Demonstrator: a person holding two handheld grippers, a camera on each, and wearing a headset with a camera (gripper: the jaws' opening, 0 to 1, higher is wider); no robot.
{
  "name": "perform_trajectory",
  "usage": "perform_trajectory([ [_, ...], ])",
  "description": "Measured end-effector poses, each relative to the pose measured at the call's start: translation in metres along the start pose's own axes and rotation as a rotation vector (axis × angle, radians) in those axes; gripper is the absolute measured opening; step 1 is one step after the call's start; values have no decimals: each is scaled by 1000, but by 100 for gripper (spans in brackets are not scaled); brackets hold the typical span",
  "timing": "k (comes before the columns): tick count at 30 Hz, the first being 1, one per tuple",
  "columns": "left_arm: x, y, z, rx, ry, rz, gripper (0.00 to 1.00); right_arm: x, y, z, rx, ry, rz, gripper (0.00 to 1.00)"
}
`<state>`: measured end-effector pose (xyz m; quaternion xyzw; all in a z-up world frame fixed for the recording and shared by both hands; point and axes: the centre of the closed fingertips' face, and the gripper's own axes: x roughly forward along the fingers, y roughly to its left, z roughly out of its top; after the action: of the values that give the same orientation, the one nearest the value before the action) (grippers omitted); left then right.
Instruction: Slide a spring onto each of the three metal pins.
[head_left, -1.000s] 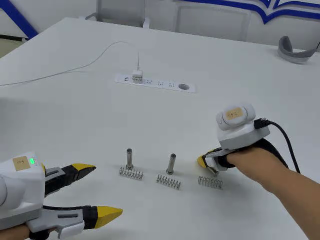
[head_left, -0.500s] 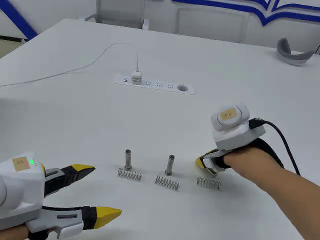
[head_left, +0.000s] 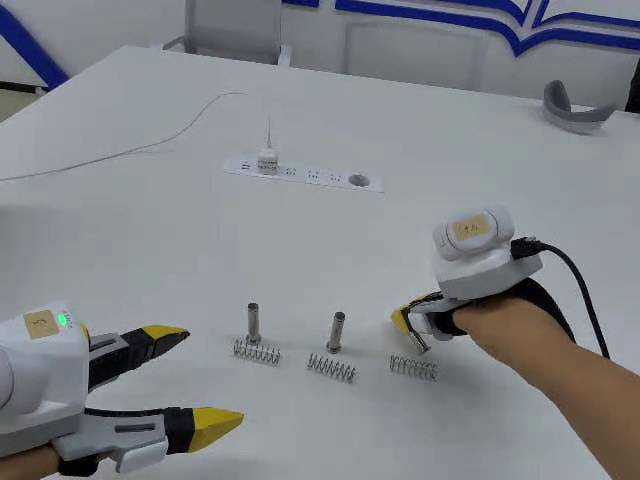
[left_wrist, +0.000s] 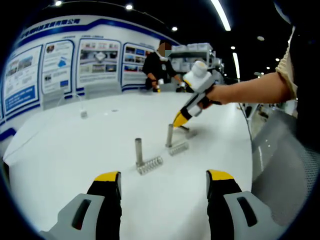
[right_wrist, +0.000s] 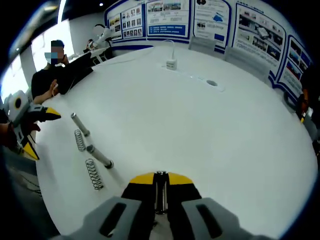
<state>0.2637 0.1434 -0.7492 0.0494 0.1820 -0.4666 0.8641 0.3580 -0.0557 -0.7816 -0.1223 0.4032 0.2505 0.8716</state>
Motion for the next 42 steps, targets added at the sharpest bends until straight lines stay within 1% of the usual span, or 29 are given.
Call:
perform_trajectory([
  [10,1,-2,3,12,1,-8,70,-15,4,1,4,-41,-3,9],
  [15,1,-3,3,14,-1,-7,70,-20,4,0,2,-54,-7,9],
  [33,0,-5,8,25,-4,-9,70,-34,6,-3,-2,-74,-16,9],
  [42,-1,-7,9,28,-5,-11,70,-37,8,-6,-2,-77,-13,9],
])
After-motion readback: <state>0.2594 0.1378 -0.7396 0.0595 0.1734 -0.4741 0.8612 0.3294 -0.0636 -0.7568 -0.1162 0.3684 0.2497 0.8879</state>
